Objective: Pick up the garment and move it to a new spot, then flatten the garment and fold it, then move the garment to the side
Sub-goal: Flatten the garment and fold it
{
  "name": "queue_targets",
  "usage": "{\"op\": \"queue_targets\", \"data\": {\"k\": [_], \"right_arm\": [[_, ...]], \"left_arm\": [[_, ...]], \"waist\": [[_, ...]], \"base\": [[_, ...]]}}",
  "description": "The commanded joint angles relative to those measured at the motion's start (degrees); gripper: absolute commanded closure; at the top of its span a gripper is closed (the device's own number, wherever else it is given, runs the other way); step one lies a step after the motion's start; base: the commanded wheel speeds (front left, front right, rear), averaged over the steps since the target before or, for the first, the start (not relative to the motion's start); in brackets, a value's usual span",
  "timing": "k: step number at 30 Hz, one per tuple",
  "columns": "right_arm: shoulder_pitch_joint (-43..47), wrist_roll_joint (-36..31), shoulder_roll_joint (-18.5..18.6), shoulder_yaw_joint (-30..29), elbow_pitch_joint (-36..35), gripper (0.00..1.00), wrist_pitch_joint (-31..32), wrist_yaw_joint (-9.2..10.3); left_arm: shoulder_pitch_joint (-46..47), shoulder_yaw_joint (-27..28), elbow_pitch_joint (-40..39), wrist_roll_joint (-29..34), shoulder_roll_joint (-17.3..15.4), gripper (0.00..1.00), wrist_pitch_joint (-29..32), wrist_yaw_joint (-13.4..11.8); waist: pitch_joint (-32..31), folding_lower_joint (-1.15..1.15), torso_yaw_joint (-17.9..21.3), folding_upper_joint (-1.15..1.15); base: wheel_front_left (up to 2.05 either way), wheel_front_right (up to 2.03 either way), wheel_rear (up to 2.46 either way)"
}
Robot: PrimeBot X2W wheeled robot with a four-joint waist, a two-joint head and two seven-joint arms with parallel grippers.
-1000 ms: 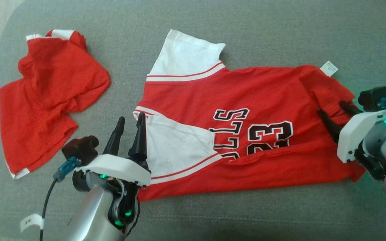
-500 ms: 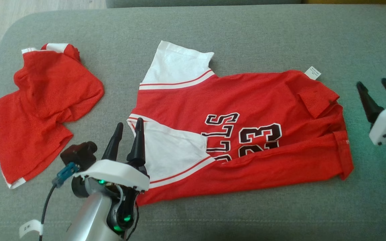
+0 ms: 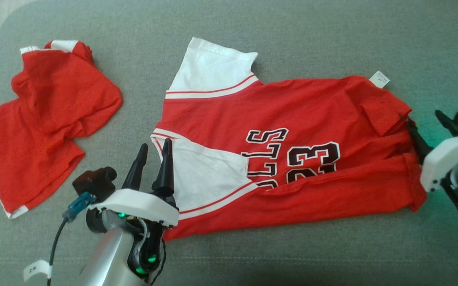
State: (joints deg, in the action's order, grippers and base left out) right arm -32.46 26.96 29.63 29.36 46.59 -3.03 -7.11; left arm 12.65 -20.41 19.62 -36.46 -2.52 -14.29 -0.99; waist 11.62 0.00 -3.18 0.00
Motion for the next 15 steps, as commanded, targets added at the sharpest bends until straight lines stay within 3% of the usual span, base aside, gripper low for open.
{"op": "queue_targets", "data": {"k": [1, 15], "right_arm": [[-1.24, -0.58, 0.53, 0.30, -0.79, 0.00, -0.02, -0.37], [-4.95, -2.69, -0.59, 1.08, 2.92, 0.00, 0.97, -0.37]], "left_arm": [[1.97, 1.48, -1.92, 0.23, -0.36, 0.00, -0.71, -0.02], [3.39, 1.57, -1.66, 0.32, -0.36, 0.00, -0.71, 0.10]], "waist": [[0.44, 0.00, -0.14, 0.00], [2.84, 0.00, -0.94, 0.00]], "base": [[0.00, 0.00, 0.00], [0.00, 0.00, 0.00]]}}
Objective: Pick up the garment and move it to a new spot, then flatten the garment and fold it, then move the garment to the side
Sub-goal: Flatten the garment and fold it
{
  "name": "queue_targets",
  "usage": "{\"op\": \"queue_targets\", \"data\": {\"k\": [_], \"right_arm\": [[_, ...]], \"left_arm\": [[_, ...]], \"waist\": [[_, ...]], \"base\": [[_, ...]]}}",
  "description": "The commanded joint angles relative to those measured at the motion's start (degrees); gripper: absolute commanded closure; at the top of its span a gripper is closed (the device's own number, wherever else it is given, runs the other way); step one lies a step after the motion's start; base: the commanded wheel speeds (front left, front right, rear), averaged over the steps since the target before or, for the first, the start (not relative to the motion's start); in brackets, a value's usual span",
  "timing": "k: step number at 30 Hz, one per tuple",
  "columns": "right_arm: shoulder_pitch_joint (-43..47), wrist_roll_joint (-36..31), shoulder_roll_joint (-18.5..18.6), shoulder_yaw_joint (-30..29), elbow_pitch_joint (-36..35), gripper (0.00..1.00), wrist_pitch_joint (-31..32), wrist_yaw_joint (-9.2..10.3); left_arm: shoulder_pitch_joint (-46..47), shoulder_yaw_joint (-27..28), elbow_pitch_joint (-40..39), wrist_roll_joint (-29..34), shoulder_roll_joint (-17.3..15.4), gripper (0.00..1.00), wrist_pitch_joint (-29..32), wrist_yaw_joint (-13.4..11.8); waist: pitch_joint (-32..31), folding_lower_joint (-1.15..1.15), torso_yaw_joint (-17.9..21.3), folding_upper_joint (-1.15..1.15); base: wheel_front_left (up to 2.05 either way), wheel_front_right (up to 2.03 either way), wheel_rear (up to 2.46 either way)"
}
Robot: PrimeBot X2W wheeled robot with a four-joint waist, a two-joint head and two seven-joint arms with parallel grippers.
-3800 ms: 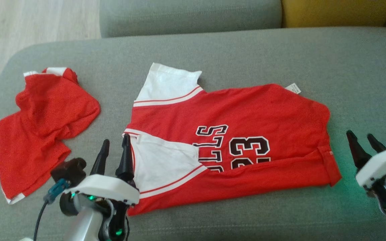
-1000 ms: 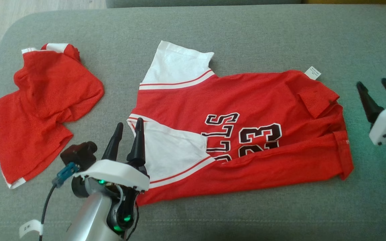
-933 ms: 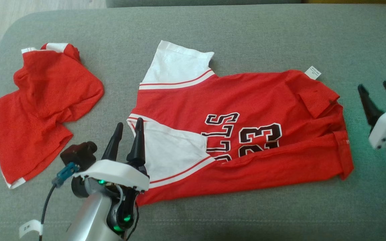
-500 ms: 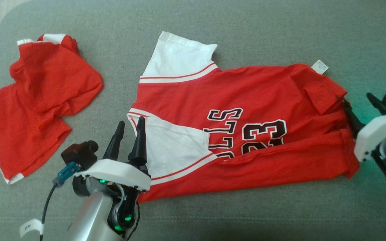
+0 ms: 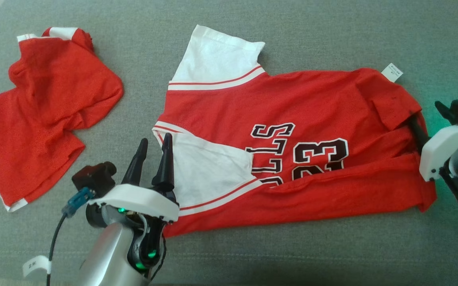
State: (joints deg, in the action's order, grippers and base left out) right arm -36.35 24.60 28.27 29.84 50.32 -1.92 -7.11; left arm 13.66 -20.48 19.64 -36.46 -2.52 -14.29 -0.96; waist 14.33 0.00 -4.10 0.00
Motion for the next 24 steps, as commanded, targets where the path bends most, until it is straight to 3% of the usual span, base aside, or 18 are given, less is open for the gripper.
{"op": "queue_targets", "data": {"k": [1, 7, 8, 10, 12, 24], "right_arm": [[-1.42, -0.39, 0.69, 0.70, -0.48, 0.00, -0.15, -0.37], [-4.08, -0.70, 0.33, 1.53, 1.48, 0.00, -0.42, -0.37], [-4.49, -0.73, 0.27, 1.60, 1.84, 0.05, -0.48, -0.37], [-5.38, -0.78, 0.27, 1.46, 2.65, 0.58, -0.80, -0.37], [-6.23, -0.85, 0.32, 1.17, 3.63, 1.00, -1.22, -0.37], [-13.41, -5.27, 2.61, 0.81, 8.62, 1.00, -3.85, -0.37]], "left_arm": [[2.48, 1.66, -1.68, 0.35, -0.36, 0.00, -0.71, 0.08], [3.15, 1.47, -1.63, 0.45, -0.36, 0.00, -0.71, 0.20], [3.25, 1.42, -1.60, 0.44, -0.36, 0.00, -0.71, 0.21], [3.39, 1.33, -1.52, 0.39, -0.36, 0.00, -0.71, 0.21], [3.53, 1.22, -1.44, 0.31, -0.36, 0.00, -0.71, 0.20], [3.93, 0.95, -1.46, -0.10, -0.36, 0.00, -0.71, 0.18]], "waist": [[0.30, 0.00, -0.02, 0.00], [1.31, 0.00, -0.29, 0.00], [1.43, 0.00, -0.36, 0.00], [1.69, 0.00, -0.50, 0.00], [1.92, 0.00, -0.65, 0.00], [2.52, 0.00, -1.50, 0.00]], "base": [[0.00, 0.00, 0.00], [0.00, 0.00, 0.00], [0.00, 0.00, 0.00], [0.00, 0.00, 0.00], [0.00, 0.00, 0.00], [0.00, 0.00, 0.00]]}}
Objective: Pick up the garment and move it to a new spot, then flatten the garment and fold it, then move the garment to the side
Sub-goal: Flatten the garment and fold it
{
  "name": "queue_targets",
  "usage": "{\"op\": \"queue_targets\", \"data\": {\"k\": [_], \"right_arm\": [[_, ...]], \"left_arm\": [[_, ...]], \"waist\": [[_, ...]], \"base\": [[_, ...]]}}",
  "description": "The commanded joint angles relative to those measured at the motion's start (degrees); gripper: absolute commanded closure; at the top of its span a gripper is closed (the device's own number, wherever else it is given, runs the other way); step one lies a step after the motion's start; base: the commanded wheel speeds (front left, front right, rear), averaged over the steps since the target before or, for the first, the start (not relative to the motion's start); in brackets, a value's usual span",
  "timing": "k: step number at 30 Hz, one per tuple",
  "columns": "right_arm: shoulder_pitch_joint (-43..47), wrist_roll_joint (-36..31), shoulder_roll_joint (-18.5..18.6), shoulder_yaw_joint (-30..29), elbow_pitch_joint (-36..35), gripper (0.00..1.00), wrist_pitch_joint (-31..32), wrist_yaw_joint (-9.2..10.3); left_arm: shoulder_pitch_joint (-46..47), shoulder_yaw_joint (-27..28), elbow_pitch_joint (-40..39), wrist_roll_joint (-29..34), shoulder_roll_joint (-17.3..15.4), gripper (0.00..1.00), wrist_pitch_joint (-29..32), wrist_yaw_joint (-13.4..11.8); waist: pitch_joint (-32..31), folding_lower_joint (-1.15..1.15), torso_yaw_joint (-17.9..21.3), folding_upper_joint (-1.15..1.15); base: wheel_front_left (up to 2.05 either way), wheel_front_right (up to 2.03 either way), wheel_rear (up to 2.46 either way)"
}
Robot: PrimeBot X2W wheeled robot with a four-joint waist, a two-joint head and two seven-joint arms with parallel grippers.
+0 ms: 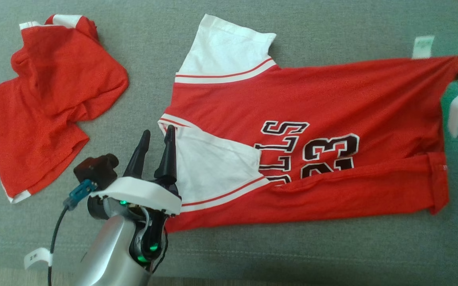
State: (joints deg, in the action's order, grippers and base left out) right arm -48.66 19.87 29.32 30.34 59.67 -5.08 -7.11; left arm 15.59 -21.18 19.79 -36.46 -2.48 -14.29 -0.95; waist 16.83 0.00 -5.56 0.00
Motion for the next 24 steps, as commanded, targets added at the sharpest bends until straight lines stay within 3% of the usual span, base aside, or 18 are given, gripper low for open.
{"op": "queue_targets", "data": {"k": [1, 2, 3, 4, 5, 6, 13, 24], "right_arm": [[-1.90, -1.55, 1.85, 0.60, -0.36, 1.00, -0.92, -0.37], [-2.63, -2.73, 2.23, 1.07, 0.08, 1.00, -1.10, -0.37], [-3.25, -3.85, 2.53, 1.60, 0.63, 0.90, -1.09, -0.37], [-3.83, -4.92, 2.76, 2.08, 1.16, 0.62, -1.10, -0.37], [-4.38, -5.74, 2.86, 2.31, 1.73, 0.10, -1.11, -0.37], [-5.36, -7.05, 2.96, 2.41, 3.17, 0.00, -0.79, -0.37], [-7.47, -9.94, 3.05, 1.69, 7.54, 0.00, 0.11, -0.37], [-8.41, -11.48, 1.86, -6.88, 12.33, 0.00, -2.72, -0.37]], "left_arm": [[2.03, 1.59, -1.64, -0.17, -0.40, 0.00, -0.71, 0.18], [2.07, 1.53, -1.68, -0.26, -0.40, 0.00, -0.71, 0.19], [2.13, 1.44, -1.71, -0.35, -0.40, 0.00, -0.71, 0.20], [2.18, 1.35, -1.74, -0.45, -0.40, 0.00, -0.71, 0.21], [2.23, 1.27, -1.76, -0.55, -0.40, 0.00, -0.71, 0.22], [2.33, 1.12, -1.78, -0.77, -0.40, 0.00, -0.71, 0.21], [2.46, 1.04, -1.74, -1.14, -0.40, 0.00, -0.71, 0.01], [1.77, 2.98, -2.42, -1.06, -0.40, 0.00, -0.71, 0.26]], "waist": [[0.06, 0.00, -0.11, 0.00], [0.14, 0.00, -0.20, 0.00], [0.21, 0.00, -0.29, 0.00], [0.30, 0.00, -0.38, 0.00], [0.38, 0.00, -0.46, 0.00], [0.56, 0.00, -0.61, 0.00], [0.54, 0.00, -0.42, 0.00], [-3.94, 0.00, 2.31, 0.00]], "base": [[0.00, 0.00, 0.00], [0.00, 0.00, 0.00], [0.00, 0.00, 0.00], [0.00, 0.00, 0.00], [0.00, 0.00, 0.00], [0.00, 0.00, 0.00], [0.00, 0.00, 0.00], [0.00, 0.00, 0.00]]}}
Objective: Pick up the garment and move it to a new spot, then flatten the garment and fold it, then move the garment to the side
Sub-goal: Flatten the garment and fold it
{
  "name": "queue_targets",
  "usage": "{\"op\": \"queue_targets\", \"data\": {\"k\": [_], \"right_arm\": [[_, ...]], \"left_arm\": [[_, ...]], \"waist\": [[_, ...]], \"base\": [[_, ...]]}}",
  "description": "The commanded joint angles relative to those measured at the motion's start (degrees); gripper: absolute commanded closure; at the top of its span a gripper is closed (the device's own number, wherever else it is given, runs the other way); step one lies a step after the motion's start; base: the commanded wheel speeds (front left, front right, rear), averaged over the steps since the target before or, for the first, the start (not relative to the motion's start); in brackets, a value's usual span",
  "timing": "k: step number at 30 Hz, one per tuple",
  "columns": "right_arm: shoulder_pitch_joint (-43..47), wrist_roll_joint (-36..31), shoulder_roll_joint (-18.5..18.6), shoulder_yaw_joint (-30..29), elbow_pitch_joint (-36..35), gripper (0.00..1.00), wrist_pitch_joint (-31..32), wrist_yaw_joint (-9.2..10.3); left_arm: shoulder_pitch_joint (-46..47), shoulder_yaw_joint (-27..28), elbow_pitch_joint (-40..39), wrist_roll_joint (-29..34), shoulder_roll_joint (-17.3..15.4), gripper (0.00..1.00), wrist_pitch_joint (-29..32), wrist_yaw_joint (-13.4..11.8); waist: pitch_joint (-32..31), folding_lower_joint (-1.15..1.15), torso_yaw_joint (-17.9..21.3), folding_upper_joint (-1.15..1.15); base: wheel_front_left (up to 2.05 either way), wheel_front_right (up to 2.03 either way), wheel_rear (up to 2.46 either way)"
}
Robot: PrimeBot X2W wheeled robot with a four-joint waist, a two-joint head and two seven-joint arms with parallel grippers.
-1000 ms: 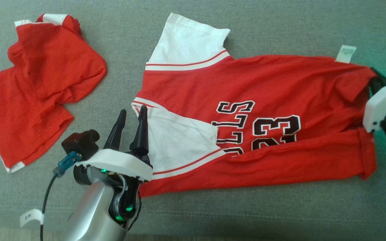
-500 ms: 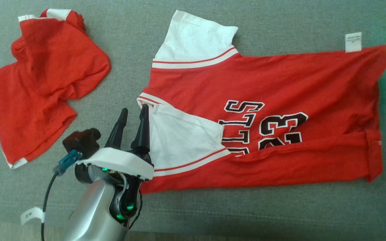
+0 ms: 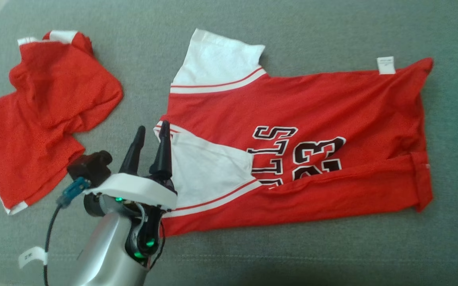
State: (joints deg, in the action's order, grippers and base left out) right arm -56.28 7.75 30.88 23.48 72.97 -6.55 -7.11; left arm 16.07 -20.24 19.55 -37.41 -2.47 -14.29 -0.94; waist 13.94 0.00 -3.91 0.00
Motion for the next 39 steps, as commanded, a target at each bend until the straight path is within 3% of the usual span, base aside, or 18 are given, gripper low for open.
{"op": "queue_targets", "data": {"k": [1, 7, 11, 17, 23, 28, 33, 39], "right_arm": [[-0.62, 1.30, -0.33, -1.31, -0.97, 0.00, -2.59, -0.37], [3.42, 10.56, -7.18, -8.53, -5.35, 0.00, -7.60, -0.37], [10.05, 17.52, -10.56, -10.19, -13.75, 0.00, -8.27, -0.37], [21.53, 23.23, -12.13, -11.40, -27.47, 0.00, -8.41, -0.37], [26.50, 23.26, -12.83, -12.58, -35.24, 0.00, -6.94, -0.37], [26.01, 21.25, -14.24, -13.10, -40.43, 0.00, -3.57, -0.37], [24.59, 19.28, -15.48, -12.94, -44.09, 0.00, -0.68, -0.37], [21.63, 16.75, -17.91, -11.08, -48.24, 0.00, 2.50, -0.37]], "left_arm": [[1.15, 2.39, -2.66, -0.25, -0.41, 0.00, -0.71, 0.29], [-0.49, 5.21, -7.39, -0.48, -0.41, 0.00, -0.71, 1.04], [-2.54, 7.24, -10.30, -0.60, -0.41, 0.00, -0.71, 1.46], [-4.69, 8.77, -11.94, -0.17, -0.41, 0.00, -0.71, 1.72], [-3.43, 9.14, -10.36, 1.45, -0.41, 0.00, -0.71, 2.20], [3.23, 7.98, -3.27, 4.70, -0.74, 0.00, -0.67, 2.70], [12.40, 7.54, 3.06, 5.83, -2.88, 0.00, 2.96, 3.27], [25.80, 7.86, 15.07, 7.04, -8.24, 0.00, 10.58, 3.59]], "waist": [[-1.55, 0.00, 0.88, 0.00], [-4.39, 0.00, 2.18, 0.00], [-5.86, 0.00, 3.00, 0.00], [-6.27, 0.00, 4.23, 0.00], [-4.40, 0.00, 5.86, 0.00], [-1.40, 0.00, 8.26, 0.00], [1.52, 0.00, 10.69, 0.00], [5.54, 0.00, 14.95, 0.00]], "base": [[0.00, 0.00, 0.00], [0.00, 0.00, 0.00], [0.00, 0.00, 0.00], [0.00, 0.00, 0.00], [0.00, 0.00, 0.00], [0.00, 0.00, 0.00], [0.00, 0.00, 0.00], [0.00, 0.00, 0.00]]}}
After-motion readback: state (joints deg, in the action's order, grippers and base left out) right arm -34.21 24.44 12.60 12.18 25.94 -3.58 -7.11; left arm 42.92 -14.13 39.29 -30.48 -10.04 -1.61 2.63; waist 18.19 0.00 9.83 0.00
